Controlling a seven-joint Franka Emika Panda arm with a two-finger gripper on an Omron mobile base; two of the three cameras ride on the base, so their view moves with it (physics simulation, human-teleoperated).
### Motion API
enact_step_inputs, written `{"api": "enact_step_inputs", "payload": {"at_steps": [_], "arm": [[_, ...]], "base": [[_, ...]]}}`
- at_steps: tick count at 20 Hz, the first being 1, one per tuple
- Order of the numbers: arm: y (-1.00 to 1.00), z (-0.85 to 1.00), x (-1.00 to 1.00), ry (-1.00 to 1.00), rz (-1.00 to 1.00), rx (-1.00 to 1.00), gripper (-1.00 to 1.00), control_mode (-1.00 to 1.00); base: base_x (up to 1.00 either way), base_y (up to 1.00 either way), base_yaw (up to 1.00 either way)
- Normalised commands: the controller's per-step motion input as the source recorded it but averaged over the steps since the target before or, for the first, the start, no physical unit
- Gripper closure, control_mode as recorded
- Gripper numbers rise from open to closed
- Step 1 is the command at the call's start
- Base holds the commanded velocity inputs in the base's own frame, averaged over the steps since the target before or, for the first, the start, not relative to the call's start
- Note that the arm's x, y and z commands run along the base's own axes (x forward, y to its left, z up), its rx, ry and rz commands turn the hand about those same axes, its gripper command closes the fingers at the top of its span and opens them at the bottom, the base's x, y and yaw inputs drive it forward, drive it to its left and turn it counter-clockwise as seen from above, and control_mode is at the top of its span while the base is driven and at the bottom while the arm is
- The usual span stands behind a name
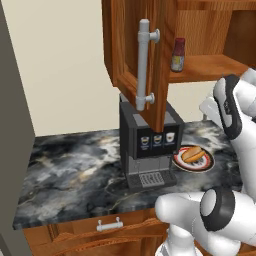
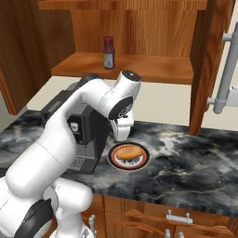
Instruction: Move the hot dog bun to the plate on the dining table and place the condiment next to that plate. Then navigate to the fridge and take the sausage and place it on the plate as well.
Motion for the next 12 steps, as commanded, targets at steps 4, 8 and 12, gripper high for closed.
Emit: {"api": "enact_step_inputs", "payload": {"at_steps": [4, 8, 12], "arm": [[-0.23, -0.72, 0.15, 0.0, -0.09, 0.11, -1.0, -1.0], [-0.06, -0.99, 0.11, 0.0, -0.02, 0.09, -1.0, -1.0], [0.0, -0.96, 0.12, 0.0, 0.0, 0.0, -1.0, -1.0]], "base": [[0.0, 0.0, 0.0], [0.0, 0.0, 0.0], [0.0, 0.0, 0.0]]}}
